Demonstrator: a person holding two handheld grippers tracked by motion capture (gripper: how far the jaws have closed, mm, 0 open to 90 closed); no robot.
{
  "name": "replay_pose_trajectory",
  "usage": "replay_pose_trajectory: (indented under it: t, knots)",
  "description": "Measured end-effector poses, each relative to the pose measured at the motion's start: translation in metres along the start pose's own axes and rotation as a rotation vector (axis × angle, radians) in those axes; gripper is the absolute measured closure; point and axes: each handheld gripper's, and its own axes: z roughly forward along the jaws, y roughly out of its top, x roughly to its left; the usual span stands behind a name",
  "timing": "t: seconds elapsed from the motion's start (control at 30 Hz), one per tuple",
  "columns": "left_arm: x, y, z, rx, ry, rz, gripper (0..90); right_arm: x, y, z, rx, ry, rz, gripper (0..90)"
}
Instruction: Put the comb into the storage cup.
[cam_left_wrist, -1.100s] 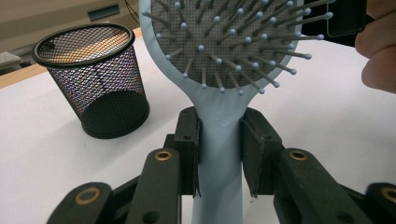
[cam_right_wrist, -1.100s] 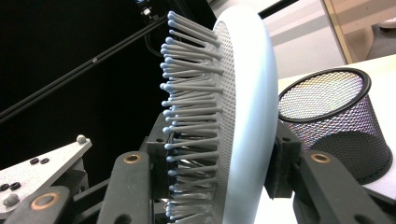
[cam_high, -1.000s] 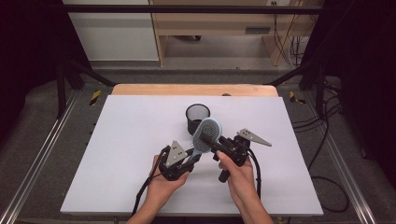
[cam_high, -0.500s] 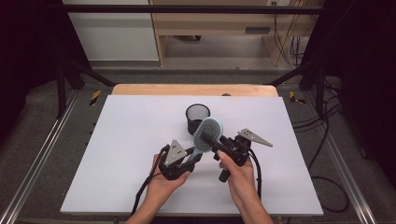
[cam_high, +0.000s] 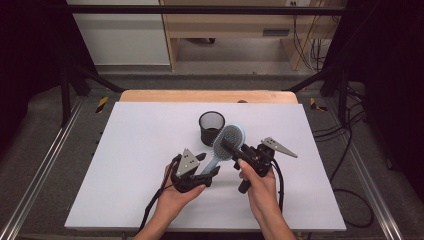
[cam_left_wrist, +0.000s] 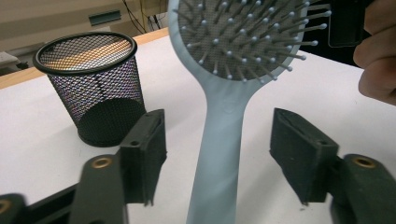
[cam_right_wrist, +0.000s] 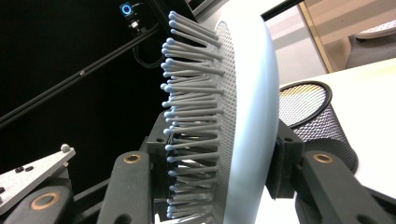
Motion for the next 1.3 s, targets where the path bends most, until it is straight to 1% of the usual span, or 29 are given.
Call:
replay_pose_trajectory:
  t: [0.1,0.13,0.17,0.2,0.23,0.27,0.3,0.33,0.37,0.43,0.5,0.53,0.57,0.6,0.63,0.67,0.7,0.77,0.8,0.83,0.87,0.93,0.97,1.0,1.03,1.07,1.13,1.27,1.3]
  knots:
    - [0.004,-0.001,-0.001,0.007,0.006,-0.012,22.3,-0.002,0.001,-0.001,-0.010,-0.005,0.001,53.9]
    - [0.006,-0.001,-0.002,0.009,0.008,-0.019,22.3,-0.003,0.002,-0.002,-0.014,-0.009,0.003,53.8]
    - [0.011,0.000,-0.006,-0.002,0.013,-0.032,19.4,-0.004,0.002,-0.003,-0.020,-0.014,-0.002,53.7]
    - [0.011,0.000,-0.006,-0.002,0.013,-0.032,17.9,-0.004,0.003,-0.003,-0.022,-0.018,-0.002,53.7]
    - [0.017,0.002,-0.011,-0.017,0.017,-0.048,15.9,-0.005,0.003,-0.004,-0.027,-0.023,-0.006,53.7]
    - [0.017,0.002,-0.011,-0.017,0.017,-0.048,14.5,-0.005,0.003,-0.004,-0.027,-0.023,-0.006,53.7]
    - [0.021,0.003,-0.013,-0.024,0.018,-0.055,14.5,-0.005,0.003,-0.004,-0.030,-0.027,-0.005,53.6]
    - [0.027,0.004,-0.019,-0.042,0.020,-0.060,12.8,-0.007,0.003,-0.005,-0.036,-0.037,-0.008,53.6]
    - [0.027,0.004,-0.019,-0.042,0.020,-0.060,12.1,-0.008,0.004,-0.005,-0.038,-0.041,-0.006,53.5]
    - [0.036,0.002,-0.028,-0.052,0.017,-0.053,9.2,-0.009,0.005,-0.006,-0.049,-0.045,-0.004,53.4]
    - [0.041,-0.004,-0.037,-0.057,0.020,-0.029,7.1,-0.011,0.006,-0.005,-0.053,-0.049,-0.002,53.3]
    - [0.041,-0.004,-0.037,-0.057,0.020,-0.029,6.7,-0.011,0.006,-0.005,-0.053,-0.049,-0.002,53.3]
    - [0.045,-0.008,-0.042,-0.060,0.023,-0.028,6.5,-0.013,0.007,-0.004,-0.055,-0.057,-0.006,53.3]
    - [0.053,-0.017,-0.052,-0.056,0.036,-0.030,5.8,-0.014,0.008,-0.003,-0.056,-0.061,-0.003,53.2]
    - [0.053,-0.017,-0.052,-0.056,0.036,-0.030,5.5,-0.014,0.009,-0.001,-0.057,-0.062,0.004,53.2]
    - [0.057,-0.021,-0.058,-0.055,0.045,-0.030,5.5,-0.016,0.010,0.000,-0.060,-0.064,0.004,53.2]
    - [0.068,-0.028,-0.069,-0.064,0.067,-0.042,5.4,-0.016,0.011,0.002,-0.064,-0.067,0.007,53.1]
    - [0.079,-0.036,-0.081,-0.102,0.088,-0.089,5.3,-0.017,0.012,0.005,-0.068,-0.074,0.012,53.1]
    - [0.079,-0.036,-0.081,-0.102,0.088,-0.089,5.3,-0.017,0.012,0.005,-0.068,-0.074,0.012,53.1]
    - [0.089,-0.040,-0.090,-0.134,0.115,-0.127,5.3,-0.017,0.015,0.008,-0.073,-0.081,0.010,53.0]
    - [0.089,-0.040,-0.090,-0.134,0.115,-0.127,5.3,-0.017,0.015,0.008,-0.073,-0.081,0.010,53.0]
    - [0.098,-0.043,-0.096,-0.161,0.140,-0.133,5.2,-0.017,0.018,0.011,-0.078,-0.084,0.018,52.9]
    - [0.102,-0.045,-0.099,-0.174,0.155,-0.146,5.1,-0.016,0.021,0.013,-0.080,-0.086,0.020,52.9]
    - [0.106,-0.047,-0.101,-0.184,0.168,-0.165,5.1,-0.016,0.021,0.013,-0.080,-0.086,0.020,52.8]
    - [0.111,-0.049,-0.103,-0.207,0.168,-0.209,5.1,-0.015,0.024,0.015,-0.079,-0.090,0.013,52.8]
    - [0.111,-0.049,-0.103,-0.207,0.168,-0.209,5.1,-0.015,0.024,0.015,-0.079,-0.090,0.013,52.8]
    - [0.114,-0.052,-0.104,-0.213,0.194,-0.229,5.1,-0.013,0.029,0.018,-0.075,-0.095,0.003,52.7]
    - [0.116,-0.055,-0.104,-0.206,0.199,-0.232,5.1,-0.011,0.032,0.022,-0.071,-0.098,-0.006,52.7]
    - [0.116,-0.056,-0.103,-0.205,0.201,-0.234,5.1,-0.009,0.034,0.024,-0.070,-0.099,-0.018,52.6]
